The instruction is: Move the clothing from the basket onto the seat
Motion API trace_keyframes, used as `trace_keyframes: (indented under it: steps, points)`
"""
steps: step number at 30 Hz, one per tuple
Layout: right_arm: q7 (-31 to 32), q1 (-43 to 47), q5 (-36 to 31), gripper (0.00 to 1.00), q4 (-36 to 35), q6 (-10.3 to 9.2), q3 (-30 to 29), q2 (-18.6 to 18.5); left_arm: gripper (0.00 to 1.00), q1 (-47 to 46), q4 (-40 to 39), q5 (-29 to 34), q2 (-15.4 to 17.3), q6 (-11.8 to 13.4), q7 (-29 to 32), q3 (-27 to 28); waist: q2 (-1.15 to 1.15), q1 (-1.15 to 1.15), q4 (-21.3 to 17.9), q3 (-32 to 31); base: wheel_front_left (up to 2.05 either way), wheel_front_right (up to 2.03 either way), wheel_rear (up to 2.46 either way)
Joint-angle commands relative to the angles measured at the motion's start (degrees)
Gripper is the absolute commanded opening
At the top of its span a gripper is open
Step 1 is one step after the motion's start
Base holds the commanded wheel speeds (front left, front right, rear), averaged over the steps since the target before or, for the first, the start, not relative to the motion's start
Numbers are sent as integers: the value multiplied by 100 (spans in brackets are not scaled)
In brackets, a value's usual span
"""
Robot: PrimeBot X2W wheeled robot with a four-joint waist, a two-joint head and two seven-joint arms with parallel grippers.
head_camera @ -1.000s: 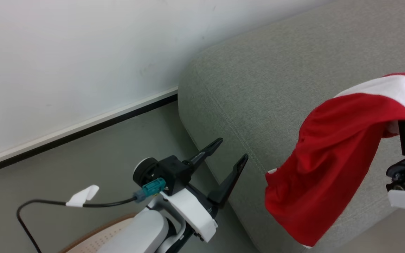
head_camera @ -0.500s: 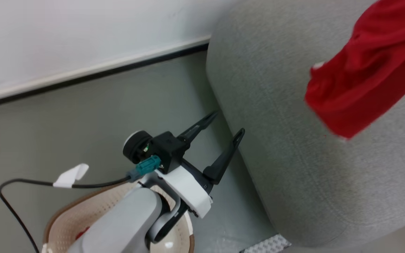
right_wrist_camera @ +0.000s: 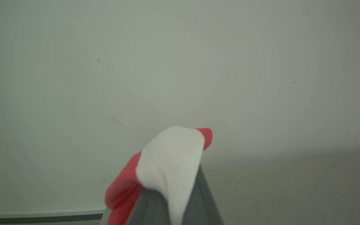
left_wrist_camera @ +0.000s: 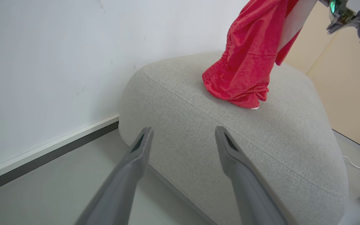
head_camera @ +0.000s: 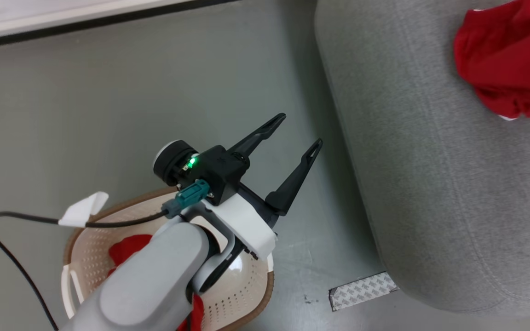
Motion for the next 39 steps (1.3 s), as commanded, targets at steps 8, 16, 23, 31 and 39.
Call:
trace_keyframes:
  steps: [8, 16, 23, 31, 39]
  points:
    - [560, 106, 665, 0, 1299, -12, 1102, -80, 100, -113, -20, 17, 98, 45, -16, 48, 0, -2, 143, 219, 0, 0, 0]
    - [1747, -138, 1245, 0, 2225, -12, 1876, -109, 100, -116, -35, -24, 131, 78, -51, 52, 0, -2, 211, 218, 0, 0, 0]
    - [2198, -329, 1466, 100, 2472, -12, 2251, -120, 100, 47, 96, -155, 105, 101, -166, 78, 0, -2, 224, -68, 0, 0, 0]
    - [2698, -180, 1564, 100, 2475, -12, 2705, -282, 100, 317, 328, -327, 68, 113, -411, 135, 0, -2, 178, -730, 0, 0, 0]
    - [2549, 164, 1459, 100, 1791, -12, 3071, -733, 100, 942, 501, -656, 151, 240, -698, 350, 0, -2, 176, -1781, 0, 0, 0]
